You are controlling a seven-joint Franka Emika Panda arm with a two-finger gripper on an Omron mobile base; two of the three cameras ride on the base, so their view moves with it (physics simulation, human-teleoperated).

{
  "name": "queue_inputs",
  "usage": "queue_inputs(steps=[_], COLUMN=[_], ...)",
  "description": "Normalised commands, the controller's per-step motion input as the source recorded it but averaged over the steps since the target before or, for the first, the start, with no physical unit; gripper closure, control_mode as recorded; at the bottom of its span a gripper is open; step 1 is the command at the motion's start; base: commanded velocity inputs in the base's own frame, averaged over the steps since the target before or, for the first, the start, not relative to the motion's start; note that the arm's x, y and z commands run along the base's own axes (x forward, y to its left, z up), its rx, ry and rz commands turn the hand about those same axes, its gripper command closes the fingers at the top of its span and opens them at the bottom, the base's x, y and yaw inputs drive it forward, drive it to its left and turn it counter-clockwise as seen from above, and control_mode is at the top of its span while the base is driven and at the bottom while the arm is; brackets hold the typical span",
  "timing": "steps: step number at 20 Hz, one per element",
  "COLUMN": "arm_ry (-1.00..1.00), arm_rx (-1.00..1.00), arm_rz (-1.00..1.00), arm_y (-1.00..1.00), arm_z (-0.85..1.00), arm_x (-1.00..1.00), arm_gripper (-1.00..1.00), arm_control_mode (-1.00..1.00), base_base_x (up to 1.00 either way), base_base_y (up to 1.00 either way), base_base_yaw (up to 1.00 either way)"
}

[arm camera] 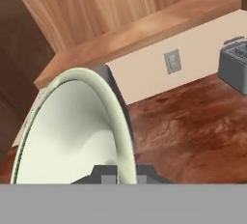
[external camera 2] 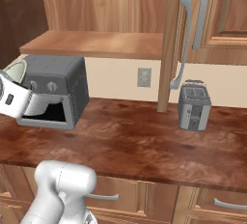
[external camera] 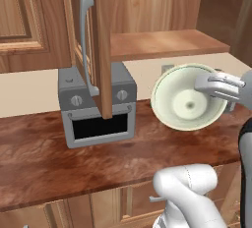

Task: Take the smaller bowl and place it next to the appetizer plate on the dining counter , and place the larger bowl next to the plate with cooked food.

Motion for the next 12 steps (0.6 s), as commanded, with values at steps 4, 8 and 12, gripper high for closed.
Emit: queue_inputs(steps=[4, 8, 12], arm_ry=[0.05, 0.00, 0.00], arm_rx=[0.00, 0.00, 0.00], arm_rz=[0.00, 0.00, 0.00], arm_y=[-0.04, 0.00, 0.00], arm_z=[0.00, 0.00, 0.00], arm_x=[-0.13, 0.00, 0.00], arm_gripper=[1.00, 1.00, 1.00], arm_control_mode=[1.00, 1.00, 1.00], base_base_x=[-0.32, -0.81, -1.00], base_base_y=[-0.05, 0.01, 0.41], base_base_yaw=[0.00, 0.07, 0.12])
